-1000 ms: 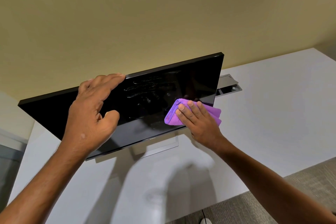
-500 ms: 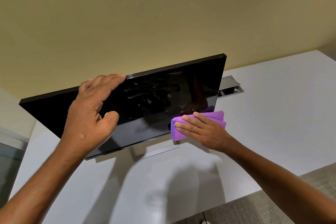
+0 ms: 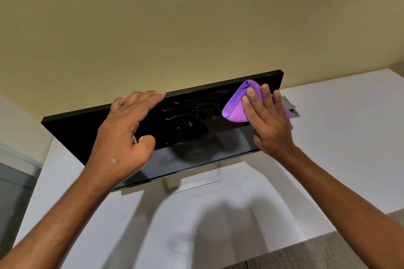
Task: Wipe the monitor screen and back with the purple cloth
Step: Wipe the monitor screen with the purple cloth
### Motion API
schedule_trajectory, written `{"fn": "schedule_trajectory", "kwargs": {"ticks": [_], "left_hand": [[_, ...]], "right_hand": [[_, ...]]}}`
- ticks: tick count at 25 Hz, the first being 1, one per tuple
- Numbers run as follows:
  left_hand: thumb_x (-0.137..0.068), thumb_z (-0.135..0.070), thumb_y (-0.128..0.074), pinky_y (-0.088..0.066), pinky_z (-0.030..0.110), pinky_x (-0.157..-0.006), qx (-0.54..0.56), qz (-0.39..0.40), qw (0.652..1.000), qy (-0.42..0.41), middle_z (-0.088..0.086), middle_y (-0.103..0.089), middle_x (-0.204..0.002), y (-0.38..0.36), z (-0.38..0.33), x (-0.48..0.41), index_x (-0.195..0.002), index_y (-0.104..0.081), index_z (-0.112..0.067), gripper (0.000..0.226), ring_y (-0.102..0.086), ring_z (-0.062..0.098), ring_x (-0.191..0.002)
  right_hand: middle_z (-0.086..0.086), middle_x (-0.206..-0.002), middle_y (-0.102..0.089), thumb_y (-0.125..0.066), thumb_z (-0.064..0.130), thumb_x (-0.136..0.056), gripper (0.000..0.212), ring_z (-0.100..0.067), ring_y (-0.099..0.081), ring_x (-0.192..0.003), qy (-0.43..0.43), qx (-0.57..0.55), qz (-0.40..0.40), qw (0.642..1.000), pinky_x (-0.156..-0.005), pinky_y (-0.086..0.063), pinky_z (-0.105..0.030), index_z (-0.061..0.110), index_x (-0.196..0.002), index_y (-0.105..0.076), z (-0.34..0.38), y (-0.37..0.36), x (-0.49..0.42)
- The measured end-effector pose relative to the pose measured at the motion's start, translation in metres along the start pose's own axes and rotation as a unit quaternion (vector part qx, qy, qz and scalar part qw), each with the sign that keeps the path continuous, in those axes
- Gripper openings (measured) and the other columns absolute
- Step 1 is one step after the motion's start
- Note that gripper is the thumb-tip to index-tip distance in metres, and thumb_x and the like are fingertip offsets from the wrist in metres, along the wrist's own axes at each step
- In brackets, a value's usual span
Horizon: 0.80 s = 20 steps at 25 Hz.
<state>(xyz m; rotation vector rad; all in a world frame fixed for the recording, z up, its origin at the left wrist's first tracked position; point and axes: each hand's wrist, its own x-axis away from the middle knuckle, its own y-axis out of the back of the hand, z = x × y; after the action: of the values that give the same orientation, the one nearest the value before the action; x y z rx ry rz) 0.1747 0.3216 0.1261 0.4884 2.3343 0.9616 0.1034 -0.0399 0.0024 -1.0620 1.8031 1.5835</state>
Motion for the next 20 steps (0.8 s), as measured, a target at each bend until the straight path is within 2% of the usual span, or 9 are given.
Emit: {"fn": "schedule_trajectory", "kwargs": {"ticks": [2, 4, 7, 9, 11, 14, 17, 19, 20], "left_hand": [[-0.068, -0.01, -0.052, -0.04, 0.04, -0.121, 0.002, 0.001, 1.0, 0.003, -0.031, -0.052, -0.15, 0.001, 0.0, 0.001, -0.152, -0.056, -0.037, 0.089, -0.033, -0.014, -0.141], [-0.068, -0.011, -0.052, -0.048, 0.045, -0.114, -0.001, 0.001, 1.0, 0.007, -0.032, -0.051, -0.15, 0.001, -0.001, 0.001, -0.153, -0.054, -0.039, 0.09, -0.035, -0.012, -0.138], [-0.068, -0.012, -0.052, -0.051, 0.047, -0.11, -0.009, 0.002, 1.0, 0.003, -0.03, -0.051, -0.152, 0.001, -0.001, 0.0, -0.153, -0.054, -0.039, 0.089, -0.038, 0.0, -0.14], [-0.068, -0.012, -0.051, -0.048, 0.044, -0.112, -0.014, 0.002, 1.0, -0.002, -0.028, -0.052, -0.152, 0.0, -0.001, 0.0, -0.153, -0.054, -0.037, 0.089, -0.039, 0.003, -0.141], [-0.068, -0.011, -0.051, -0.04, 0.034, -0.117, -0.022, 0.0, 1.0, -0.007, -0.024, -0.053, -0.152, 0.0, -0.001, 0.0, -0.153, -0.055, -0.034, 0.089, -0.04, 0.003, -0.141], [-0.067, -0.01, -0.052, -0.03, 0.025, -0.121, -0.036, 0.003, 0.999, -0.014, -0.018, -0.055, -0.152, 0.0, -0.002, 0.0, -0.154, -0.055, -0.03, 0.089, -0.041, 0.002, -0.14], [-0.067, -0.008, -0.052, -0.03, 0.032, -0.125, -0.039, 0.003, 0.999, -0.032, -0.013, -0.056, -0.154, -0.001, -0.001, 0.001, -0.153, -0.056, -0.026, 0.088, -0.04, -0.004, -0.142], [-0.067, -0.007, -0.053, -0.028, 0.037, -0.128, -0.044, 0.004, 0.998, -0.037, -0.012, -0.054, -0.157, 0.0, 0.001, 0.002, -0.155, -0.054, -0.025, 0.09, -0.035, -0.009, -0.144], [-0.068, -0.008, -0.053, -0.024, 0.036, -0.131, -0.054, 0.01, 0.998, -0.041, -0.011, -0.052, -0.16, 0.001, 0.003, 0.002, -0.158, -0.052, -0.024, 0.092, -0.035, -0.007, -0.148]], "right_hand": [[-0.023, -0.165, -0.036, -0.054, -0.019, -0.085, 0.077, -0.043, -0.016, -0.16, -0.021, -0.014, -0.01, 1.0, -0.128, -0.021, -0.065, -0.004, -0.159, -0.038, 0.007, -0.001, -0.013], [-0.024, -0.165, -0.035, -0.059, -0.013, -0.09, 0.071, -0.042, -0.013, -0.161, -0.024, -0.027, -0.018, 0.999, -0.128, -0.021, -0.065, -0.006, -0.158, -0.037, 0.018, -0.005, -0.023], [-0.022, -0.166, -0.032, -0.069, 0.028, -0.105, 0.07, -0.041, -0.009, -0.162, 0.001, -0.013, -0.009, 1.0, -0.128, -0.021, -0.063, -0.005, -0.158, -0.038, 0.036, -0.013, -0.033], [-0.02, -0.167, -0.028, -0.064, 0.038, -0.107, 0.071, -0.039, -0.008, -0.163, 0.017, -0.012, -0.002, 1.0, -0.129, -0.019, -0.061, -0.002, -0.16, -0.037, 0.049, -0.02, -0.032], [-0.019, -0.167, -0.032, -0.068, 0.031, -0.106, 0.066, -0.038, -0.012, -0.162, 0.032, -0.018, -0.001, 0.999, -0.13, -0.02, -0.058, 0.001, -0.16, -0.041, 0.062, -0.027, -0.025], [-0.015, -0.168, -0.034, -0.07, 0.006, -0.099, 0.066, -0.036, -0.022, -0.161, 0.079, -0.018, 0.017, 0.997, -0.131, -0.021, -0.055, 0.005, -0.16, -0.043, 0.078, -0.035, -0.004], [-0.01, -0.172, -0.032, -0.049, -0.009, -0.095, 0.071, -0.032, -0.023, -0.163, 0.141, -0.019, 0.056, 0.988, -0.133, -0.019, -0.051, 0.008, -0.163, -0.04, 0.088, -0.041, 0.019], [-0.008, -0.173, -0.032, -0.053, -0.008, -0.094, 0.073, -0.029, -0.024, -0.163, 0.166, -0.023, 0.082, 0.982, -0.133, -0.02, -0.049, 0.01, -0.164, -0.04, 0.092, -0.044, 0.031], [-0.008, -0.173, -0.031, -0.058, -0.007, -0.093, 0.076, -0.029, -0.025, -0.163, 0.173, -0.023, 0.093, 0.98, -0.133, -0.022, -0.049, 0.01, -0.164, -0.04, 0.093, -0.046, 0.034]]}}
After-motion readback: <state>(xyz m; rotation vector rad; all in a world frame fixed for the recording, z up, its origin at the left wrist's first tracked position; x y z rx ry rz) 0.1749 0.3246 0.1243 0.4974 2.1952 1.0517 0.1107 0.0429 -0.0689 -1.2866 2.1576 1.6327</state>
